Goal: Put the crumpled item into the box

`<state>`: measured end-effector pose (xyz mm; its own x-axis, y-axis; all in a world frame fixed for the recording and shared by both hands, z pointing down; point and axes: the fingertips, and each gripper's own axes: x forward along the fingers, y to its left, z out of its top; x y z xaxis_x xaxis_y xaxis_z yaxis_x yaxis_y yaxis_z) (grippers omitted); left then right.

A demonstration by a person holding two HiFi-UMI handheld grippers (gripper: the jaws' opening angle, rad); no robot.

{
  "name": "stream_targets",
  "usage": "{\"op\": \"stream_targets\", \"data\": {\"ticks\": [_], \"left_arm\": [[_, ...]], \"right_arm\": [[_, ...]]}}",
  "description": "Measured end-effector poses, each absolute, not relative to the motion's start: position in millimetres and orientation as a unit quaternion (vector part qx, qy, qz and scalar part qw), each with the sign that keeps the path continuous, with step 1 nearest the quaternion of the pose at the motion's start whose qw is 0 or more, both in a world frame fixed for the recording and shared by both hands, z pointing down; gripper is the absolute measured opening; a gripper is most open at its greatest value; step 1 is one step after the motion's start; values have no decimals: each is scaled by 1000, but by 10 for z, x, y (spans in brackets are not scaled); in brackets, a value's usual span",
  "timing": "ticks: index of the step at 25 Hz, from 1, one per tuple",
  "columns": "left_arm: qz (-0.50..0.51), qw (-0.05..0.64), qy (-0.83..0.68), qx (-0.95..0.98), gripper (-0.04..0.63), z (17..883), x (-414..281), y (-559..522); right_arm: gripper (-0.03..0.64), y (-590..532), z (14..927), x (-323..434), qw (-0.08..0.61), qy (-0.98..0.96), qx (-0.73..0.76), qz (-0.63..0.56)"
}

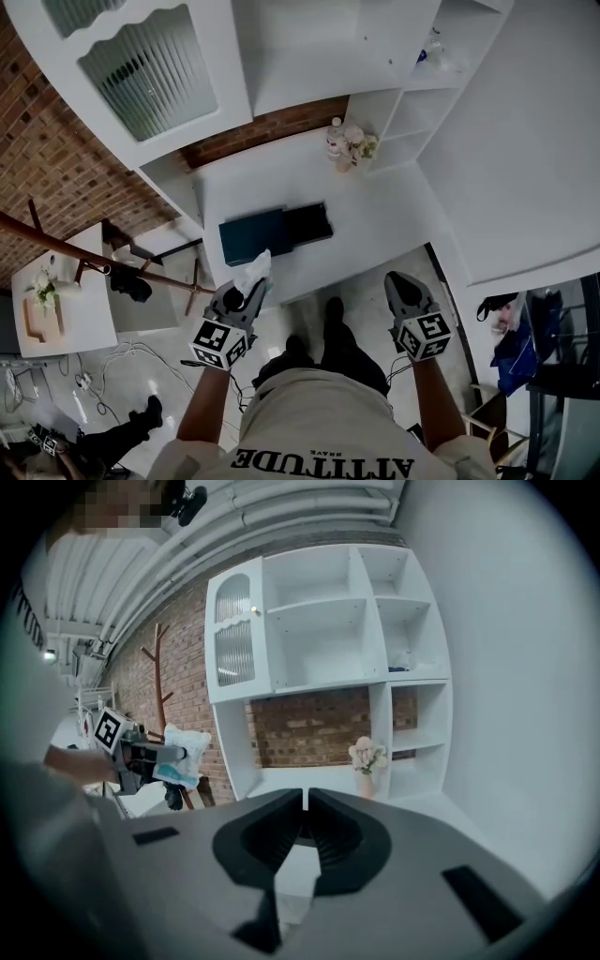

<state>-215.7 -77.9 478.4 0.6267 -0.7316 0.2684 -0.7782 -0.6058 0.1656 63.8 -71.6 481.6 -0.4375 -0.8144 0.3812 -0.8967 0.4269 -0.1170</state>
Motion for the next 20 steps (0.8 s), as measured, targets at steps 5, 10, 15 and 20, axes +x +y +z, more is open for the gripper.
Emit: {"op": "stream_targets", "data": {"ticks": [5,10,15,20], "left_arm": [[106,134,-437,883,74,4869,-1970,-1035],[135,136,-449,873,74,5010,-1765,-1295],[168,131,-458,863,74,5156,-1547,-1591],[227,110,-447,858,74,5429,-1296,-1882]], "right_arm": [[37,-1049,4966,764,139,-844,493,162],[37,-1395,5108,899,145,-855,467,175],[37,-1709,5267,1052,156,-864,441,187],[37,-1964,5503,1164,162,-871,416,206]]}}
